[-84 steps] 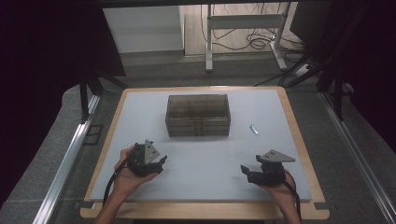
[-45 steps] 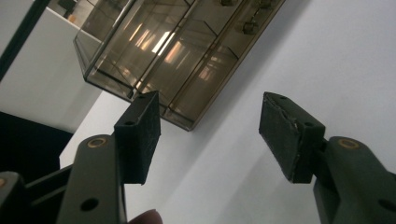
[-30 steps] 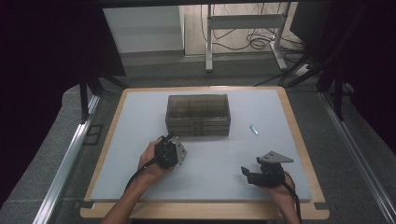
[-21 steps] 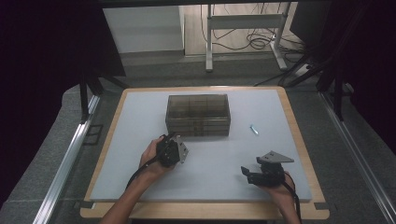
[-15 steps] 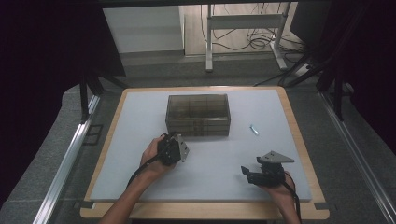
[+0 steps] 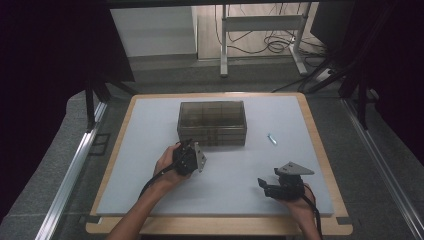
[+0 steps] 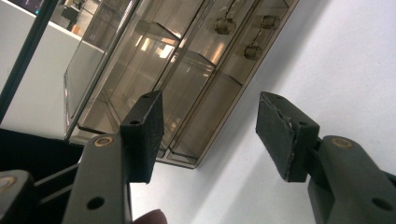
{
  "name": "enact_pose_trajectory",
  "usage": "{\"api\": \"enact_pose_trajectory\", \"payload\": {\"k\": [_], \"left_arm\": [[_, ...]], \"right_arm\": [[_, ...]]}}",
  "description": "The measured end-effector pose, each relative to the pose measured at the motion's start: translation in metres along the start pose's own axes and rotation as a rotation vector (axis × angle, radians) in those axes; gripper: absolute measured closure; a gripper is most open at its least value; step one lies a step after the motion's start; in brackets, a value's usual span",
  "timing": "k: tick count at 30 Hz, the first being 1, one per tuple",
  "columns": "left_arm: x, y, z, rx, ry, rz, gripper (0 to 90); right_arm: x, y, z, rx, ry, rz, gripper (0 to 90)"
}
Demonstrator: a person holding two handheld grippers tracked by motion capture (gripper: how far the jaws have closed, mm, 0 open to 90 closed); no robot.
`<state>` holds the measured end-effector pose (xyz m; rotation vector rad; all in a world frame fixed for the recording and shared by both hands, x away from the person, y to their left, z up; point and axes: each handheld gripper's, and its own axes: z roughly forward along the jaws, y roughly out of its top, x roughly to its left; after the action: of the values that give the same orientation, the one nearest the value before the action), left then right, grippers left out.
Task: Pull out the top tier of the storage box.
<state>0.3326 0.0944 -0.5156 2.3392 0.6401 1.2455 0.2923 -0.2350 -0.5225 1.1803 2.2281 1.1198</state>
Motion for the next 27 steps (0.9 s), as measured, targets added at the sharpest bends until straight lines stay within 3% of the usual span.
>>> {"api": "enact_pose_trajectory", "payload": {"k": [15, 27], "left_arm": [[0.003, 0.012, 0.0, 0.001, 0.015, 0.027, 43.9], [0.006, 0.013, 0.001, -0.053, 0.041, 0.008, 45.3]], "right_arm": [[0.001, 0.0, 0.0, 0.002, 0.018, -0.004, 23.8], [0.001, 0.001, -0.001, -0.002, 0.016, 0.0, 23.8]]}}
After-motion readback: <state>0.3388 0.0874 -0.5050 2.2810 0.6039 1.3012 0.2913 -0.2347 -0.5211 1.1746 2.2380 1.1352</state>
